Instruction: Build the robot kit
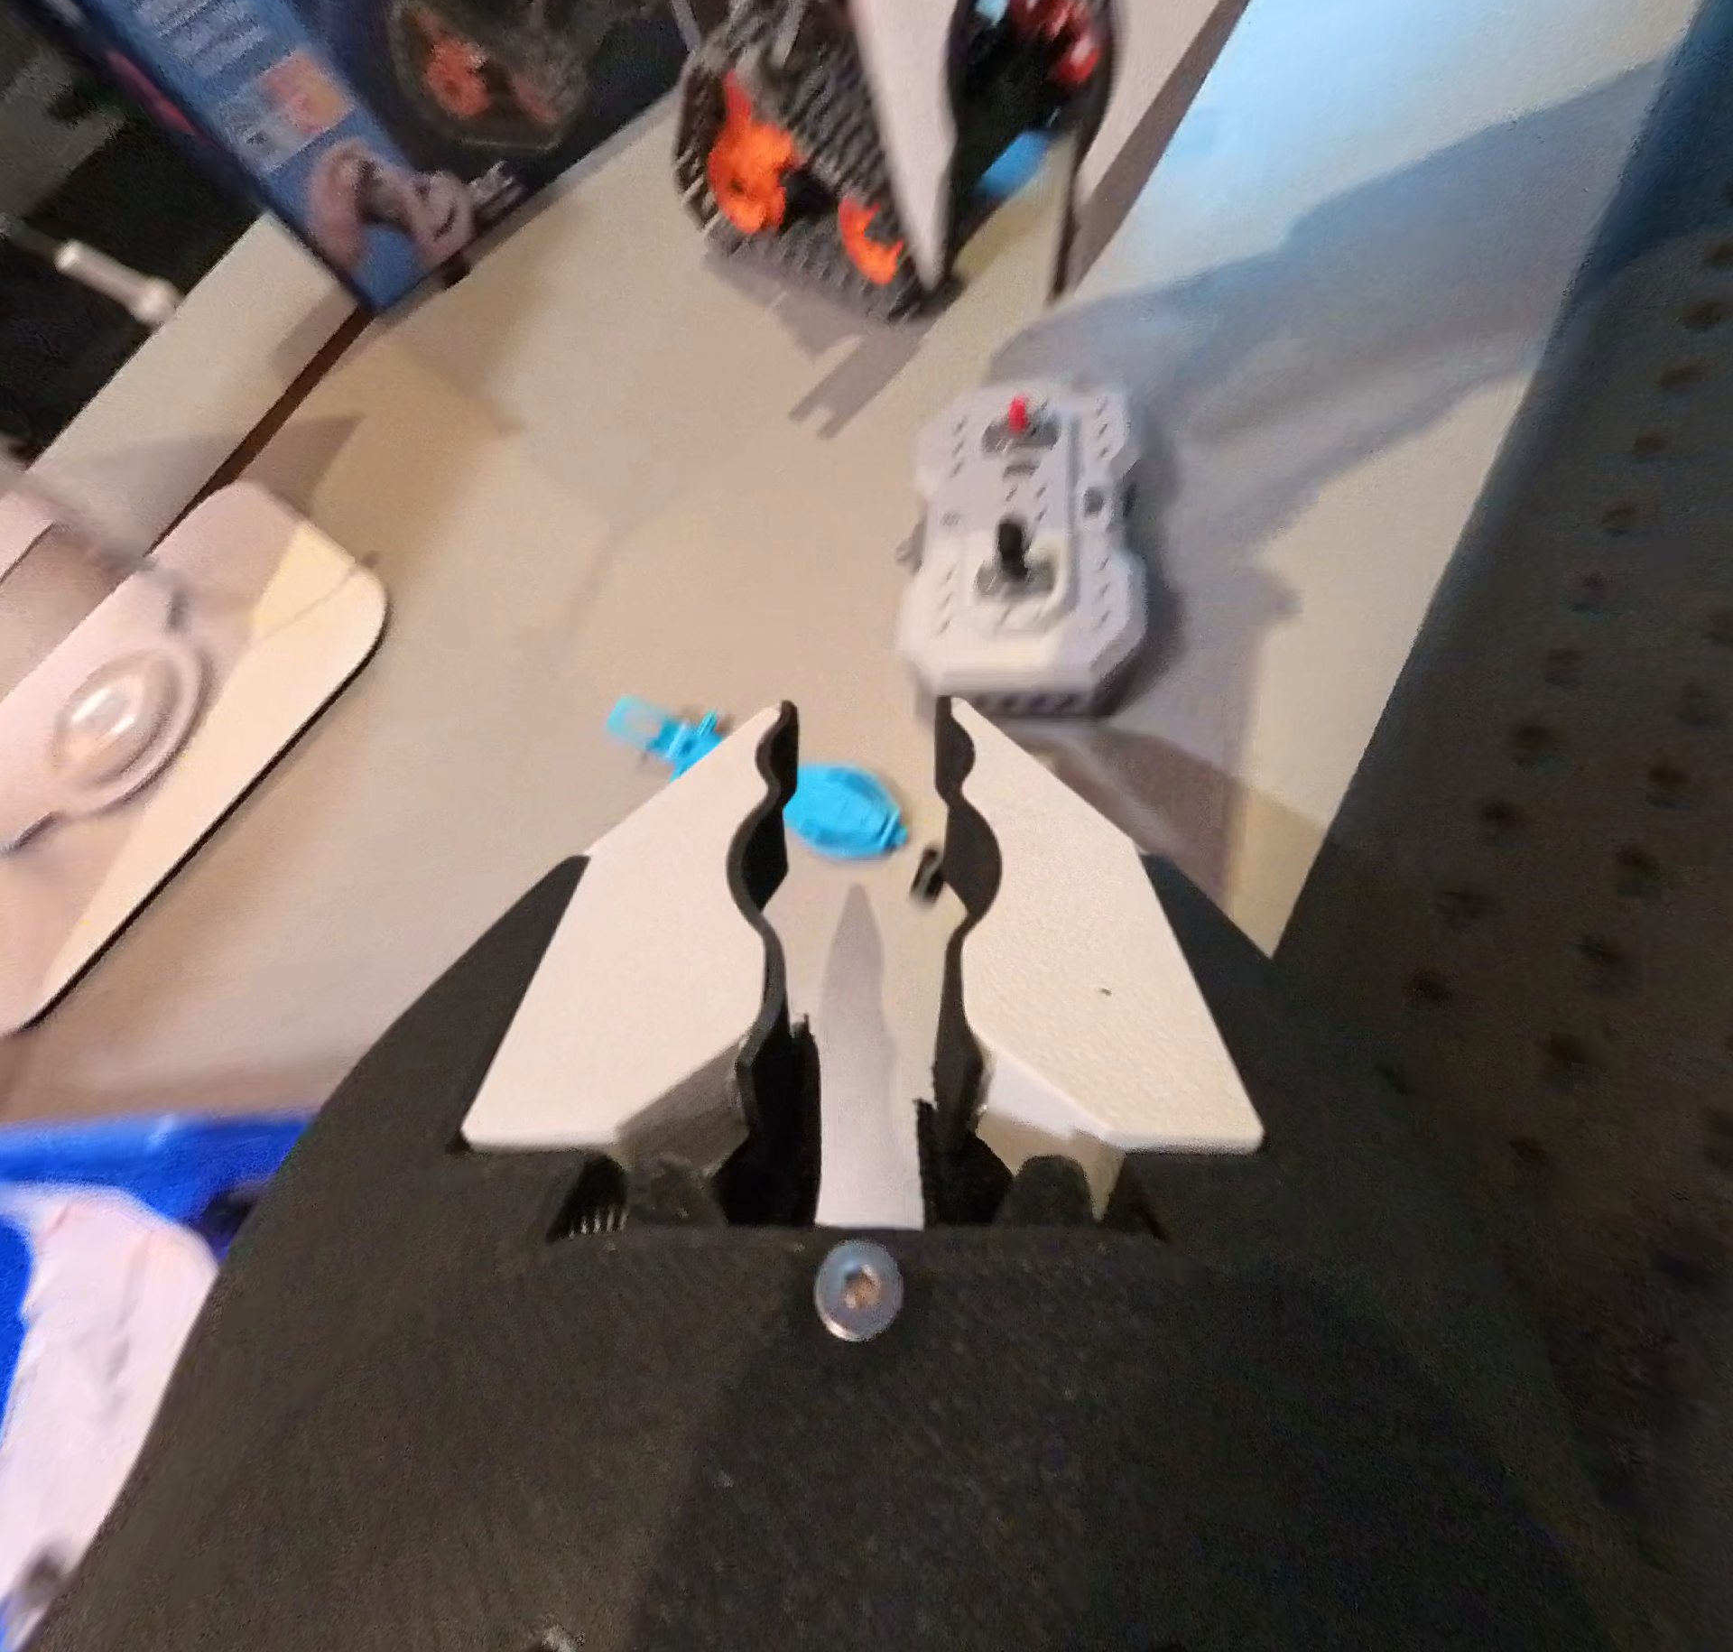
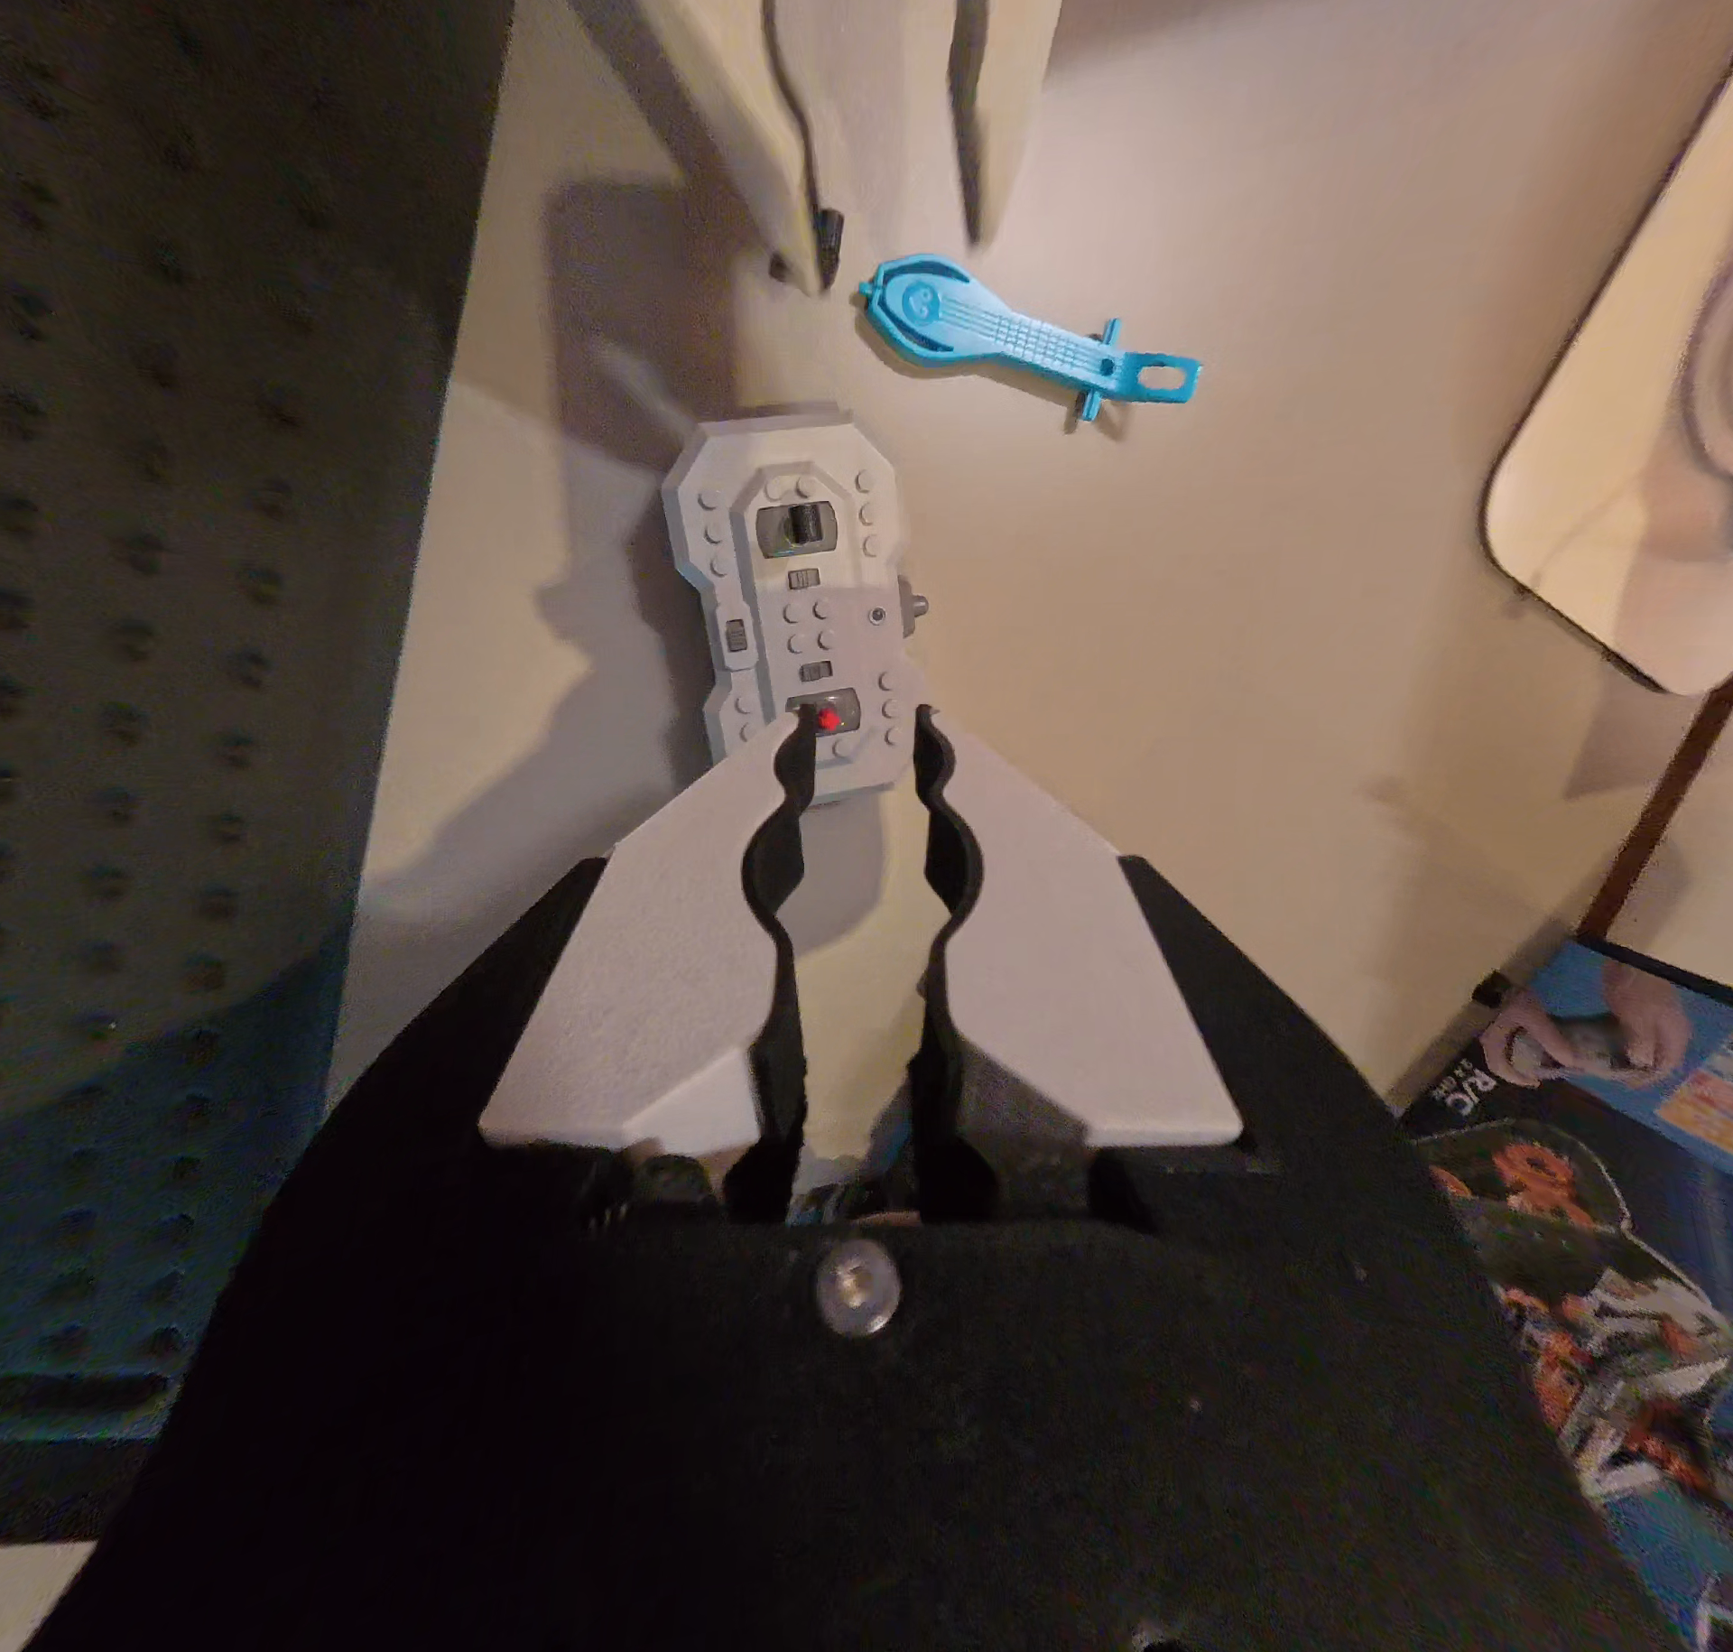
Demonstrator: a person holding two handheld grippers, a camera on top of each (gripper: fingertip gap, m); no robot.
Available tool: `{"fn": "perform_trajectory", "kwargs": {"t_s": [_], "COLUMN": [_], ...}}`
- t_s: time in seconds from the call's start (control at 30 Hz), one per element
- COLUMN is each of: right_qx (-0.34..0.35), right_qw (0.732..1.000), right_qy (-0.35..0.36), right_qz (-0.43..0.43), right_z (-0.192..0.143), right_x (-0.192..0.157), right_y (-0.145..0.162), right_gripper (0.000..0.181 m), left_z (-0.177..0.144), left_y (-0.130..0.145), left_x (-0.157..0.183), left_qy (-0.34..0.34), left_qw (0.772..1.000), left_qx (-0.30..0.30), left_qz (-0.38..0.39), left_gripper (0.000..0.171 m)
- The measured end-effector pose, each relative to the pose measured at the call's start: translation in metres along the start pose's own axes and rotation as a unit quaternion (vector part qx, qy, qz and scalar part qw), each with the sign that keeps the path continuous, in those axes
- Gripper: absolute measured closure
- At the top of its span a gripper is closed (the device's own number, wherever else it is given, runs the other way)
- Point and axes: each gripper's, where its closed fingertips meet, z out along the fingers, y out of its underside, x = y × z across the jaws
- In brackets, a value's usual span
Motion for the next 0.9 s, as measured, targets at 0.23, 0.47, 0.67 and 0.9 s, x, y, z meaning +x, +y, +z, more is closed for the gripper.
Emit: {"fn": "perform_trajectory", "kwargs": {"t_s": [0.23,0.47,0.67,0.9], "right_qx": [0.022,0.060,0.083,0.157], "right_qw": [0.999,0.997,0.995,0.983], "right_qy": [0.027,0.041,0.044,0.052], "right_qz": [0.020,0.034,0.040,0.079], "right_z": [-0.003,0.003,0.003,-0.008], "right_x": [-0.021,-0.036,-0.040,-0.036], "right_y": [0.013,0.013,0.014,0.004], "right_gripper": [0.163,0.165,0.168,0.172], "left_z": [-0.013,0.015,0.023,0.007], "left_y": [0.057,0.065,0.061,0.022], "left_x": [0.002,0.015,0.017,0.003], "left_qy": [0.000,0.009,0.018,0.060], "left_qw": [0.996,0.993,0.995,0.983], "left_qx": [-0.086,-0.114,-0.097,0.031], "left_qz": [-0.016,0.019,0.003,-0.173], "left_gripper": [0.147,0.157,0.167,0.167]}}
